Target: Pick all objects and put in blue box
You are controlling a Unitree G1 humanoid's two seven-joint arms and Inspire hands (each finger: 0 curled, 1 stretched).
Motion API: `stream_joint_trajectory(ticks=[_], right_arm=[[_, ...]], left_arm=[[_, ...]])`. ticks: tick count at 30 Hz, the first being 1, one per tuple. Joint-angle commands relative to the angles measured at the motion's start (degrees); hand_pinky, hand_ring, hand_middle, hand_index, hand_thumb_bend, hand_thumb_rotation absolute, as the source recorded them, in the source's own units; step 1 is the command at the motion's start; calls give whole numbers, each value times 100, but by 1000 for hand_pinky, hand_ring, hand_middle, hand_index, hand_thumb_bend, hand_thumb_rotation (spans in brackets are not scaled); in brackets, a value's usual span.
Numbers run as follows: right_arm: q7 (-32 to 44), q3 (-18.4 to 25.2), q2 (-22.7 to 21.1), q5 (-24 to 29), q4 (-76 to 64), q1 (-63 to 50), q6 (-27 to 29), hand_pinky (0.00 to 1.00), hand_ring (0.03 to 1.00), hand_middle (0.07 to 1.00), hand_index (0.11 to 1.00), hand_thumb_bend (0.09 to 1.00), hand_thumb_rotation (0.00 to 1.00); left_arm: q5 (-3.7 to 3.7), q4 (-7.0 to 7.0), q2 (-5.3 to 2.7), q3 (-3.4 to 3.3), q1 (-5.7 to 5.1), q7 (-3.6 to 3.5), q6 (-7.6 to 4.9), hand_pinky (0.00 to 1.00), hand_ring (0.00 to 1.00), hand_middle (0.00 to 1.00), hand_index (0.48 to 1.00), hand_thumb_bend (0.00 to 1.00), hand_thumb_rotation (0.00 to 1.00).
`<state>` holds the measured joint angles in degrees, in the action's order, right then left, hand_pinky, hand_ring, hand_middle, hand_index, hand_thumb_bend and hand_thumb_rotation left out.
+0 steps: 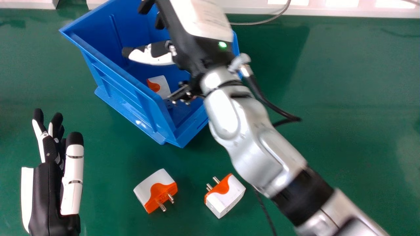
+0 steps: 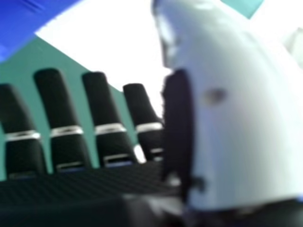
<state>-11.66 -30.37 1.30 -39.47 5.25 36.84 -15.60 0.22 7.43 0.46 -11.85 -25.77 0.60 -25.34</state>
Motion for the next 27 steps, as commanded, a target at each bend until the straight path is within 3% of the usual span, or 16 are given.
stream_joint_trajectory(ticks=[1, 3, 4, 6, 7, 11, 13, 17, 20, 23, 25, 27], right_arm=[[105, 161, -257, -336, -982, -308, -10, 403, 563, 685, 715, 392, 281], [322, 281, -396, -391, -1510, -634, -120, 399, 555, 683, 708, 397, 328], [431, 373, -445, -350, -1771, -814, -152, 416, 574, 697, 711, 411, 327], [592, 550, -548, -259, -2202, -1151, -167, 313, 439, 635, 727, 405, 326], [634, 640, -633, -199, -2351, -1316, -79, 302, 424, 625, 728, 406, 327], [600, 951, -1025, -220, -2613, -1992, 213, 402, 539, 668, 709, 438, 318], [561, 1083, -1235, -290, -2638, -2281, 350, 469, 606, 694, 717, 443, 329], [444, 1414, -1692, -195, -2547, -2837, 839, 507, 634, 704, 725, 464, 346], [403, 1663, -2095, -149, -2314, -3196, 1289, 545, 680, 737, 743, 483, 460], [318, 1851, -2428, -65, -1955, -3504, 1787, 600, 734, 781, 784, 526, 641], [291, 1921, -2542, -7, -1749, -3658, 2026, 634, 758, 799, 800, 545, 693], [274, 1969, -2627, 31, -1566, -3779, 2251, 667, 781, 818, 815, 552, 730]], left_arm=[[85, 66, 49, 23, 30, 36, 22, 1000, 1000, 997, 1000, 367, 899], [86, 38, 72, 24, 68, 24, 15, 1000, 1000, 999, 1000, 366, 920], [29, 15, 76, 30, 93, -7, -5, 1000, 1000, 999, 1000, 356, 923], [-24, -5, 58, 36, 125, -14, -15, 1000, 1000, 998, 1000, 370, 895], [-30, -33, 61, 34, 138, -18, -36, 1000, 1000, 998, 1000, 378, 888], [-87, -40, 57, 45, 155, -47, -23, 1000, 1000, 1000, 1000, 371, 860], [-22, -87, 85, 31, 180, -29, -78, 1000, 1000, 998, 1000, 361, 869], [-92, -79, 92, 26, 190, -60, -24, 1000, 1000, 999, 1000, 376, 859], [-83, -49, 94, 22, 175, -64, -16, 1000, 1000, 1000, 1000, 382, 879], [-144, -34, 97, 20, 171, -97, 1, 1000, 1000, 1000, 1000, 342, 857], [-197, -40, 96, 17, 172, -119, 1, 1000, 1000, 1000, 1000, 325, 838], [-196, -48, 98, 10, 172, -117, -4, 1000, 1000, 1000, 1000, 339, 841]])
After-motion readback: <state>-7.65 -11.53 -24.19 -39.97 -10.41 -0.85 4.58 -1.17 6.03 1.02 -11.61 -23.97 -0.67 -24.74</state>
